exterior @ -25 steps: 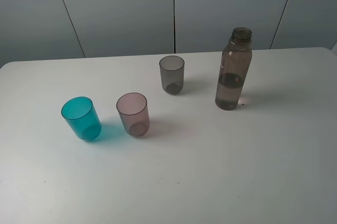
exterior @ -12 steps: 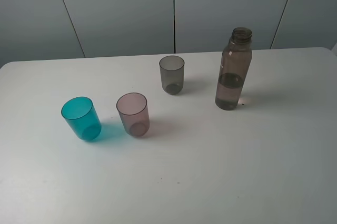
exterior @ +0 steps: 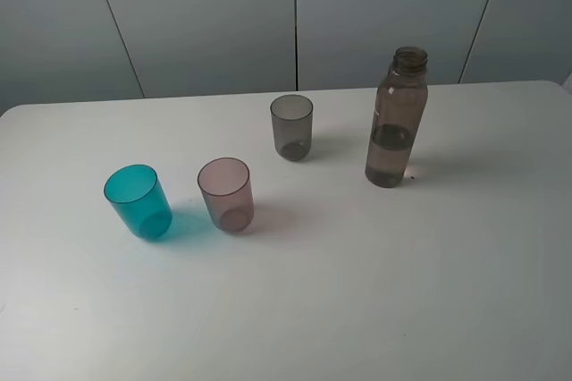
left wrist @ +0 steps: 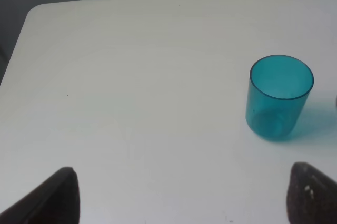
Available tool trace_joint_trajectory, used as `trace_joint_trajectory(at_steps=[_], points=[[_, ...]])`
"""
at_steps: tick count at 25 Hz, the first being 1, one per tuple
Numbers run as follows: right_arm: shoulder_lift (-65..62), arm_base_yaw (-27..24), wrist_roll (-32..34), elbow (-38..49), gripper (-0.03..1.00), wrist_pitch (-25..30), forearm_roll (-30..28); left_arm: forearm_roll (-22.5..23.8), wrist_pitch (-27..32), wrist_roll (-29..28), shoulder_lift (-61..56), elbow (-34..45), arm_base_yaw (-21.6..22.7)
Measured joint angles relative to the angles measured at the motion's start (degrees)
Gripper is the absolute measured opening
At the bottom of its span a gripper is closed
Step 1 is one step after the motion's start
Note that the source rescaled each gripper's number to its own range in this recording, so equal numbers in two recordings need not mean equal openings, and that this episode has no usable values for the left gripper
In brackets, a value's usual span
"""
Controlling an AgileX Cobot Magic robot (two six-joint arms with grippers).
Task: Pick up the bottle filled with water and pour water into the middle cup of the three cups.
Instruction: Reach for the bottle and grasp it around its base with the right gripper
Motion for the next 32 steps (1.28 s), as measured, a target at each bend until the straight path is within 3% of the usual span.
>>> trace_joint_trajectory(at_steps=[8, 10, 15, 21, 32], points=[[24.39, 2.85, -5.44, 0.11, 1.0, -2.95, 2.48, 0.0, 0.0, 0.0, 0.0, 0.0, 0.0], [28.79, 4.93, -5.67, 1.18, 1.0, -6.09, 2.48, 0.0, 0.0, 0.0, 0.0, 0.0, 0.0], [38.46, 9.36, -5.82, 6.5, 1.0, -16.98, 2.93, 0.0, 0.0, 0.0, 0.0, 0.0, 0.0], [48.81, 15.05, -5.82, 13.04, 1.0, -36.35, 3.88, 0.0, 0.0, 0.0, 0.0, 0.0, 0.0], [68.67, 15.99, -2.98, 13.58, 1.0, -57.21, 3.99, 0.0, 0.0, 0.0, 0.0, 0.0, 0.0]])
